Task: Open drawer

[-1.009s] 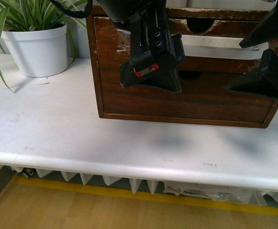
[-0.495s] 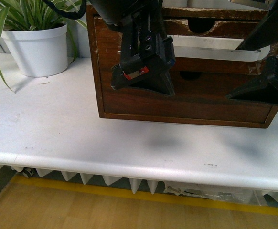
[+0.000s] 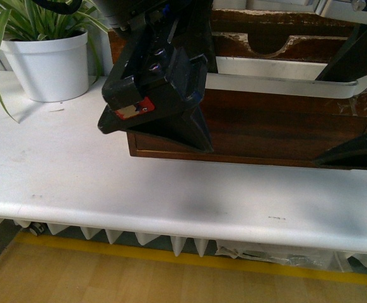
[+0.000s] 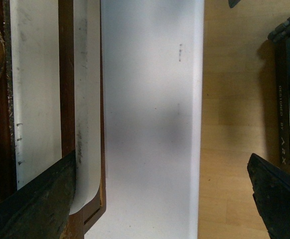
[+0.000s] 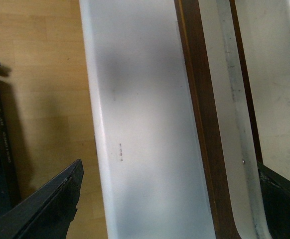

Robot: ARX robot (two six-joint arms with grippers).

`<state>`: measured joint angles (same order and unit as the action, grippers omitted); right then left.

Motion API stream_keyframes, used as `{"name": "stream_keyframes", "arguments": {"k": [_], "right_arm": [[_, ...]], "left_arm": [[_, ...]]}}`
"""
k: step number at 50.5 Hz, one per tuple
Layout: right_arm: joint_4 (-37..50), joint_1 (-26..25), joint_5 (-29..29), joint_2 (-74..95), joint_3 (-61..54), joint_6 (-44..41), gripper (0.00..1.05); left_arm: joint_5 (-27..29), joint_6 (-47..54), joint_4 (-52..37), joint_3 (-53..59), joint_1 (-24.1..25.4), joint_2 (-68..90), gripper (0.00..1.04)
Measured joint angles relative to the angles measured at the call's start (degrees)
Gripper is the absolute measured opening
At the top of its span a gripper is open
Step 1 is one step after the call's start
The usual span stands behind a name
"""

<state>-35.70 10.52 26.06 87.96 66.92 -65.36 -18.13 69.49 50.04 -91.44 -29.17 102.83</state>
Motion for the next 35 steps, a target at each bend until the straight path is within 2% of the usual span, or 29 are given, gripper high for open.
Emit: {"name": "stream_keyframes", "arguments": {"k": [27, 35], "right_arm": [[-5.05, 2.8, -0.63, -4.85, -2.82, -1.92, 0.96], [-3.17, 3.28, -0.63, -5.97, -3.63, -1.49, 0.96]], "left_arm": [[0.07, 1.42, 1.64, 6.51, -1.29, -5.81, 0.99], [-0.09, 0.77, -2.21, 9.11, -1.46, -7.32, 0.99]]}}
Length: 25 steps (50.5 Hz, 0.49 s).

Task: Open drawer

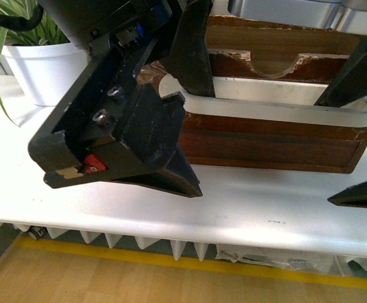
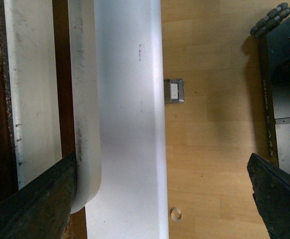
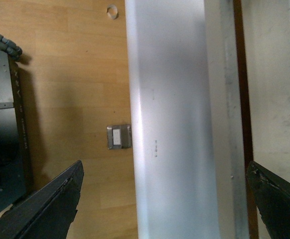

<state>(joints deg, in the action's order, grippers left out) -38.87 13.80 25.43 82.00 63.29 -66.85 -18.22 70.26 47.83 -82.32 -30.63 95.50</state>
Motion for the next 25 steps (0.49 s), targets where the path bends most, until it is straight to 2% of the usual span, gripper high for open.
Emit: {"name": "stream_keyframes", "arguments": {"k": [17, 25], "right_arm": [[6.93, -1.05, 4.0, -6.91, -4.09, 5.01, 0.96], [14.95, -4.09, 7.48, -13.44, -10.19, 10.54, 0.96]], "left_arm": [[-2.6, -5.77, -14.82, 6.43, -0.13, -6.47, 0.99], [-2.97, -12.83, -27.36, 13.86, -0.28, -14.05, 0.99]]}}
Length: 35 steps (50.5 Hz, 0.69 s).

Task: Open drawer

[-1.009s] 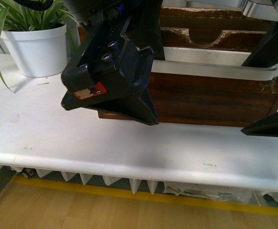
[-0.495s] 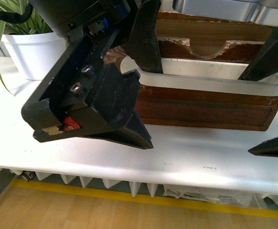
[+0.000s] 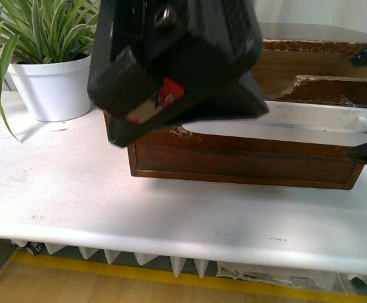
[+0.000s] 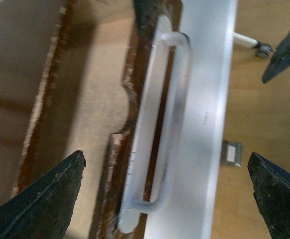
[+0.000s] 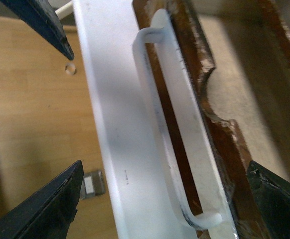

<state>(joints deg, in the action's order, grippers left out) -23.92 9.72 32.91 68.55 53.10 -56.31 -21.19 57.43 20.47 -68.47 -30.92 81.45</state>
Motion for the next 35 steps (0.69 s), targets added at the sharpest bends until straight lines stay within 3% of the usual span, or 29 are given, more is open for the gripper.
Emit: {"name": "stream_keyframes", "arguments": {"k": [9, 17, 25, 35], "right_arm": [[13.97, -4.5, -0.28, -8.15, -9.14, 10.32, 0.96], [22.62, -8.98, -1.97, -16.76, -17.0, 21.29, 0.96], [26.18, -14.8, -3.63, -26.95, -24.39, 32.68, 0.96], [23.93, -24.94, -4.24, -41.4, -33.86, 42.14, 0.96]], "left_arm": [[5.68, -8.41, -16.17, 8.66, 1.38, -7.15, 0.99], [16.28, -16.26, -31.98, 18.69, 3.48, -14.29, 0.99], [27.98, -24.06, -38.25, 29.66, 4.26, -24.26, 0.99], [42.49, -42.49, -34.05, 46.23, 6.16, -41.48, 0.99]]}}
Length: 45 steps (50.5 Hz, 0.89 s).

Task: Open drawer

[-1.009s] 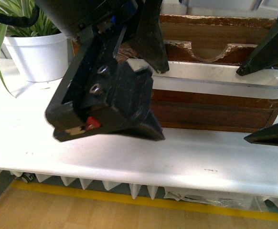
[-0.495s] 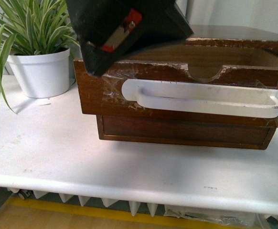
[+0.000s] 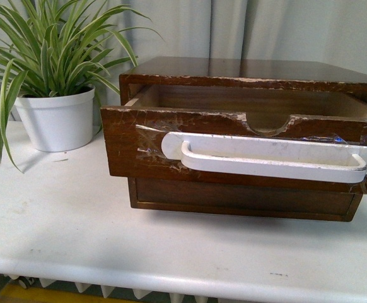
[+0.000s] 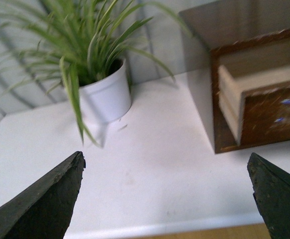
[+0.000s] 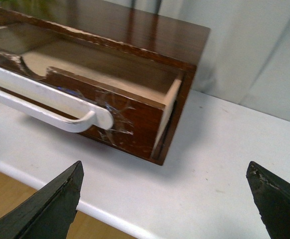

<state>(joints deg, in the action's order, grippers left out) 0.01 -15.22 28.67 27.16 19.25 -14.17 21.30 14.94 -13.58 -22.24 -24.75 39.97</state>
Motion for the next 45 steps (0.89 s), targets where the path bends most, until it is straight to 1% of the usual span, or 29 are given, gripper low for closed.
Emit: {"name": "stream_keyframes", "arguments": {"k": [2, 9, 12, 15, 20, 25, 36, 37, 38, 39, 40, 42, 43, 45], "right_arm": [[-1.68, -1.68, 0.04, -3.48, -1.66, 1.4, 0.96], [-5.79, -4.79, 0.74, -10.8, -4.81, 2.82, 0.96], [-6.71, -6.84, 0.79, -14.1, -6.64, 3.98, 0.96], [-6.25, -7.54, 0.7, -14.93, -7.87, 5.01, 0.96], [-4.13, -8.57, 0.35, -15.45, -9.49, 7.48, 0.96], [-3.48, -9.14, 0.02, -15.58, -9.79, 9.03, 0.96], [-3.43, -9.18, 0.07, -15.61, -9.79, 9.99, 0.96], [-3.43, -9.18, 0.07, -15.61, -9.79, 9.99, 0.96], [-3.02, -9.07, -0.61, -15.76, -9.97, 10.4, 0.95], [-1.7, -8.48, -2.03, -16.33, -10.47, 10.99, 0.92], [-0.37, -7.8, -4.04, -16.9, -11.08, 11.39, 0.89], [0.85, -6.14, -7.76, -18.1, -12.09, 12.04, 0.82], [0.94, -5.29, -9.03, -18.62, -12.46, 12.31, 0.78], [0.92, -3.54, -11.04, -19.58, -13.07, 12.66, 0.71]], "left_arm": [[2.73, -3.78, 1.95, 3.26, -0.13, -3.54, 0.99], [7.85, -11.56, 8.94, 8.76, -0.59, -12.46, 0.99], [11.39, -15.82, 14.93, 10.34, -0.59, -19.37, 0.99], [13.64, -18.99, 19.69, 10.8, -0.26, -24.76, 0.99], [13.03, -22.82, 23.69, 11.78, 2.8, -27.54, 0.99], [11.08, -25.92, 24.57, 13.35, 6.84, -28.72, 0.99], [10.58, -27.52, 24.59, 13.4, 7.45, -28.98, 0.99], [9.25, -26.88, 24.04, 13.62, 7.87, -29.35, 0.98], [6.05, -25.77, 22.1, 14.36, 8.81, -30.38, 0.94], [2.16, -24.57, 19.76, 15.41, 10.23, -31.41, 0.91], [0.24, -23.87, 18.67, 15.98, 10.88, -32.02, 0.89], [-6.03, -21.2, 15.45, 17.77, 13.25, -34.23, 0.82], [-9.35, -20.02, 14.4, 18.21, 14.62, -35.36, 0.77], [-13.44, -18.84, 14.27, 18.23, 16.94, -36.02, 0.71]]}}
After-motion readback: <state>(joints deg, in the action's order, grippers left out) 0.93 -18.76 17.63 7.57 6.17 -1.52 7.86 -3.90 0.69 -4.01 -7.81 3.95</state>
